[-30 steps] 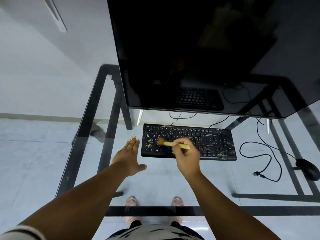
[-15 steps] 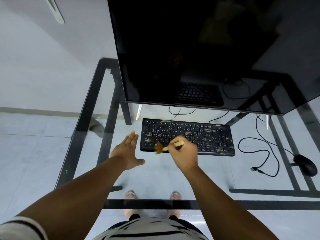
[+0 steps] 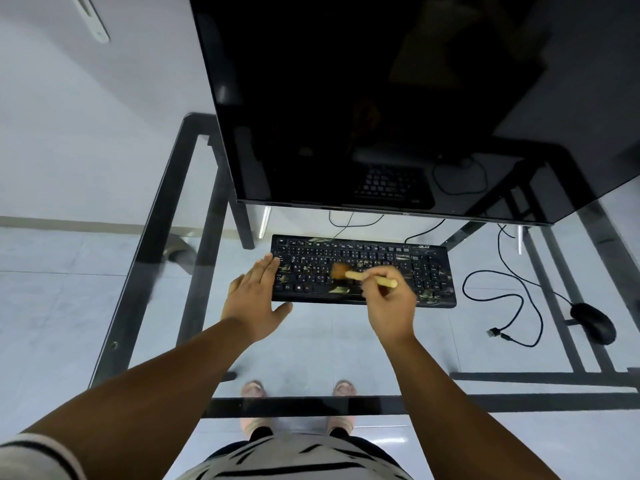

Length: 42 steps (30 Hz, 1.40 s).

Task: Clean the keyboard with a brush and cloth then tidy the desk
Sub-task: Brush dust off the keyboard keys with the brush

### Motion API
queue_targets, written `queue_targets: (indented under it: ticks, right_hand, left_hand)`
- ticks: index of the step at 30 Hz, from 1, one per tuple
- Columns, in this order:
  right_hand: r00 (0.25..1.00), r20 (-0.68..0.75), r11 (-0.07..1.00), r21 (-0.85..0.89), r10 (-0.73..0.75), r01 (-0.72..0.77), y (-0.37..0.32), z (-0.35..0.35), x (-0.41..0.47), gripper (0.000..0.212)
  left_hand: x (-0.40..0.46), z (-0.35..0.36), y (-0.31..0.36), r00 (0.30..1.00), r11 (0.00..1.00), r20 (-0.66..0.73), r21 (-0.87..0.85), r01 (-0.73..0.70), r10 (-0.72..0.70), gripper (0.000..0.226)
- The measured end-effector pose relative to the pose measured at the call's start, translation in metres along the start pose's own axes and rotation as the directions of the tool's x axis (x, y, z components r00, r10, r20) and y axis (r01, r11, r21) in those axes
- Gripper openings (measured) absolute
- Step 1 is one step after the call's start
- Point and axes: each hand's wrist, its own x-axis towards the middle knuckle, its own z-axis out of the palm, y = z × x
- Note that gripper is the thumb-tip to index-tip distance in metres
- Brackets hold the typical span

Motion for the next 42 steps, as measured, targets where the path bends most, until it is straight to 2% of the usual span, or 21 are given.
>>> queue_targets:
  ticks: [2,4,6,8,10,11,13,15,17,20,22,24,26,28,30,32,35,37,39,41,42]
  right_hand:
    - [0.998,0.060,0.995,-0.092,-0.031,0.036,0.007,-0.003,-0.001,0.012]
    - [0.996,-0.083,0.990,-0.140,-0.044,0.032,0.005,-0.005,0.002,0.015]
    - [0.986,-0.151,0.997,-0.047,-0.067,0.060,0.000,-0.007,0.005,0.016]
    - [0.998,0.005,0.998,0.018,-0.064,0.064,-0.002,-0.003,0.010,0.013]
    - [0.986,0.160,0.998,-0.038,-0.045,0.052,0.002,-0.002,0.012,0.012]
    - [0.989,0.136,0.993,-0.097,-0.054,0.068,0.006,-0.001,0.012,0.012]
    - [0.997,-0.062,0.987,-0.154,-0.049,0.039,0.008,-0.007,0.014,0.009]
    - [0.987,-0.160,0.999,-0.040,-0.002,-0.005,0.008,-0.018,0.013,0.006]
    - [0.999,-0.037,0.997,0.067,0.028,-0.025,0.011,-0.027,0.014,0.016]
    - [0.995,0.094,0.999,-0.050,-0.010,0.015,0.020,-0.043,0.012,0.024]
    - [0.997,-0.078,0.993,-0.121,-0.005,-0.004,0.024,-0.053,0.012,0.023]
    - [0.986,-0.168,0.998,-0.052,0.016,-0.025,0.026,-0.064,0.015,0.024]
    - [1.000,-0.021,0.999,0.031,0.015,-0.014,0.028,-0.069,0.017,0.023]
    - [0.993,0.114,0.999,-0.032,-0.017,0.020,0.033,-0.073,0.014,0.019]
    - [0.999,-0.002,0.982,-0.183,-0.050,0.049,0.037,-0.077,0.013,0.017]
    - [0.989,-0.143,0.991,-0.132,-0.024,0.005,0.035,-0.082,0.014,0.020]
    - [0.995,0.092,0.999,0.016,-0.031,0.029,0.036,-0.083,0.016,0.019]
    - [0.980,0.188,0.993,-0.093,-0.061,0.079,0.041,-0.085,0.016,0.013]
    - [0.996,0.030,0.973,-0.211,-0.085,0.089,0.045,-0.091,0.017,0.012]
    - [0.986,-0.151,0.991,-0.122,-0.065,0.046,0.043,-0.096,0.021,0.018]
    - [0.986,-0.160,0.998,-0.045,-0.048,0.041,0.042,-0.097,0.024,0.022]
  left_hand:
    - [0.000,0.006,0.008,0.998,0.997,0.029,0.044,-0.060,0.059,0.084]
    - [-0.001,0.013,0.015,0.992,0.990,0.063,0.088,-0.110,0.105,0.082]
    - [-0.004,0.018,0.021,0.987,0.984,0.085,0.105,-0.144,0.136,0.081]
    - [-0.005,0.021,0.024,0.982,0.978,0.106,0.120,-0.171,0.159,0.079]
    - [-0.006,0.022,0.026,0.978,0.971,0.127,0.158,-0.182,0.162,0.078]
    - [-0.006,0.022,0.027,0.978,0.968,0.133,0.176,-0.180,0.158,0.078]
    - [-0.006,0.022,0.029,0.981,0.967,0.130,0.193,-0.167,0.144,0.077]
    - [-0.006,0.023,0.032,0.985,0.972,0.115,0.181,-0.148,0.129,0.077]
    - [-0.006,0.024,0.036,0.988,0.974,0.103,0.182,-0.136,0.119,0.077]
    - [-0.004,0.027,0.044,0.990,0.974,0.088,0.186,-0.128,0.113,0.077]
    - [-0.003,0.031,0.049,0.990,0.974,0.080,0.185,-0.132,0.119,0.076]
    - [-0.002,0.034,0.056,0.988,0.971,0.073,0.187,-0.146,0.135,0.076]
    - [-0.001,0.037,0.062,0.986,0.970,0.077,0.184,-0.161,0.149,0.076]
    - [0.000,0.039,0.067,0.985,0.969,0.091,0.187,-0.161,0.146,0.076]
    - [0.000,0.042,0.071,0.986,0.970,0.101,0.194,-0.147,0.129,0.076]
    - [-0.001,0.043,0.075,0.989,0.973,0.098,0.193,-0.127,0.109,0.077]
    - [-0.002,0.043,0.081,0.993,0.975,0.084,0.196,-0.104,0.089,0.077]
    - [-0.002,0.042,0.084,0.994,0.977,0.077,0.197,-0.085,0.071,0.077]
    - [-0.002,0.043,0.088,0.996,0.979,0.072,0.192,-0.073,0.060,0.077]
    - [-0.001,0.045,0.092,0.996,0.980,0.068,0.186,-0.074,0.062,0.078]
    - [0.000,0.046,0.094,0.995,0.979,0.070,0.187,-0.078,0.066,0.078]
